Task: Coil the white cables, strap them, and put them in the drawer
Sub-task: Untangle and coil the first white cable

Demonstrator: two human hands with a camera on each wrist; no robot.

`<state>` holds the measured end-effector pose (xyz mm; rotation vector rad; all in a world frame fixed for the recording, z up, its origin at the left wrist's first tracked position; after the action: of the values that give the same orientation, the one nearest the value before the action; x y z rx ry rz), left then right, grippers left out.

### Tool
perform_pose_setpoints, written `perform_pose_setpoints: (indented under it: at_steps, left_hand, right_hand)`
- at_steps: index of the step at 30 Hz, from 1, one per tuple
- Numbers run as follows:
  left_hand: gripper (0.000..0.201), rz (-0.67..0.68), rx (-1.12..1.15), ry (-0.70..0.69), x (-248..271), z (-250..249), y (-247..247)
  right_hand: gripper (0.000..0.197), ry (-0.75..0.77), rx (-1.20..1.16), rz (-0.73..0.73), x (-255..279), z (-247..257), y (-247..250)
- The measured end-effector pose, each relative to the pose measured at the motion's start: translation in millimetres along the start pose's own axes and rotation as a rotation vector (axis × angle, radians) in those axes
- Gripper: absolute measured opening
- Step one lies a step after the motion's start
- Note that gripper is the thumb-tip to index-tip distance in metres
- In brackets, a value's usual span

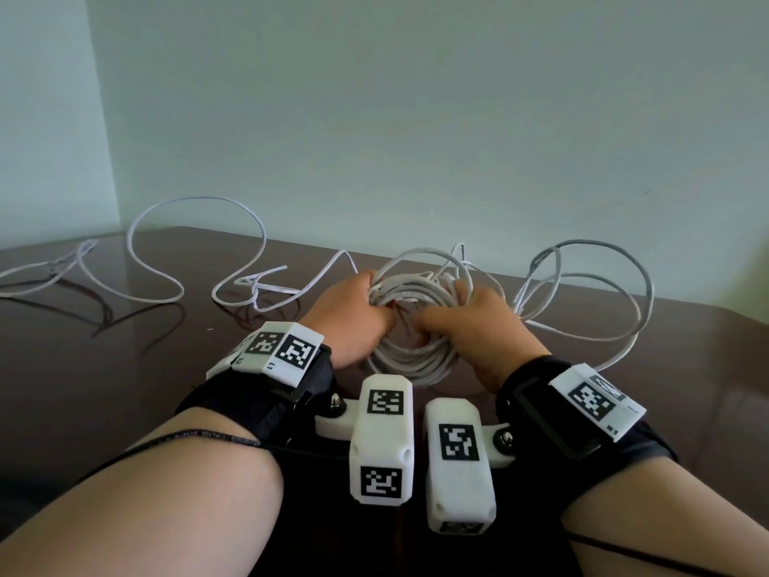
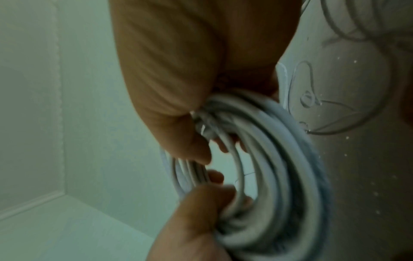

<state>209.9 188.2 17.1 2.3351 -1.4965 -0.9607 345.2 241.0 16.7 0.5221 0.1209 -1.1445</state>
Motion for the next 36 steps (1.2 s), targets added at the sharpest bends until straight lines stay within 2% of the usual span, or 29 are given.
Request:
perform_pose_setpoints:
  at_steps: [3,5,7,9,11,14,16,18,21,23,26,30,34,36]
  left_hand:
    - [0.018,-0.038,0.053,0.037,0,6,-1]
    - [0.020,-0.113,0.279,0.099,-1,10,-2]
    - [0.026,-0.169,0.557,0.134,-2,10,-5]
    - [0.039,-0.114,0.777,0.135,-3,7,-9]
    - [0.042,-0.010,0.966,0.156,-1,2,-14]
    - [0.018,0.108,1.011,0.206,4,-3,-18]
    - [0.012,0.050,1.022,0.189,4,-4,-16]
    - [0.023,-0.089,1.050,0.173,2,-4,-12]
    - [0.017,-0.254,0.985,0.155,0,1,-8]
    - [0.011,-0.314,0.760,0.135,-1,5,-3]
    - [0.016,-0.346,0.350,0.067,-2,7,5]
    - [0.019,-0.293,0.204,0.010,-3,4,7]
    - [0.024,-0.171,0.073,-0.070,-3,1,4]
    - [0.026,-0.125,0.006,-0.095,-1,-1,0]
  right_hand:
    - [0.008,-0.023,0.131,0.061,0,0,0]
    - [0.008,-0.008,0.143,0.050,-1,0,0]
    - [0.021,0.001,0.099,0.002,-2,2,-1]
    - [0.020,-0.003,-0.003,-0.074,-5,1,-1]
    - [0.002,-0.028,-0.118,-0.146,-9,-2,-3]
    - [0.013,-0.046,-0.182,-0.174,-7,-4,-4]
    - [0.024,-0.013,-0.178,-0.123,-5,-3,-8]
    - [0.042,0.019,-0.071,-0.075,-4,-3,-14]
    - [0.078,-0.008,0.013,-0.036,-4,-5,-20]
    - [0.082,-0.018,-0.011,-0.008,-4,-6,-21]
    - [0.070,-0.020,-0.082,-0.029,0,-4,-19]
    - [0.035,0.007,-0.139,-0.074,4,3,-15]
    - [0.031,-0.035,-0.232,0.014,6,2,-14]
    - [0.028,-0.058,-0.179,0.068,5,1,-11]
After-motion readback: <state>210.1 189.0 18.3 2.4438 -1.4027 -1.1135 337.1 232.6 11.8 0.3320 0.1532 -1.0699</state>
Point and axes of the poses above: each hand's wrist, its own x-axis away from the middle knuckle, its own y-axis out of the back of the hand, z = x × y, the point moved 3 cm from there along -x, towards the middle knuckle
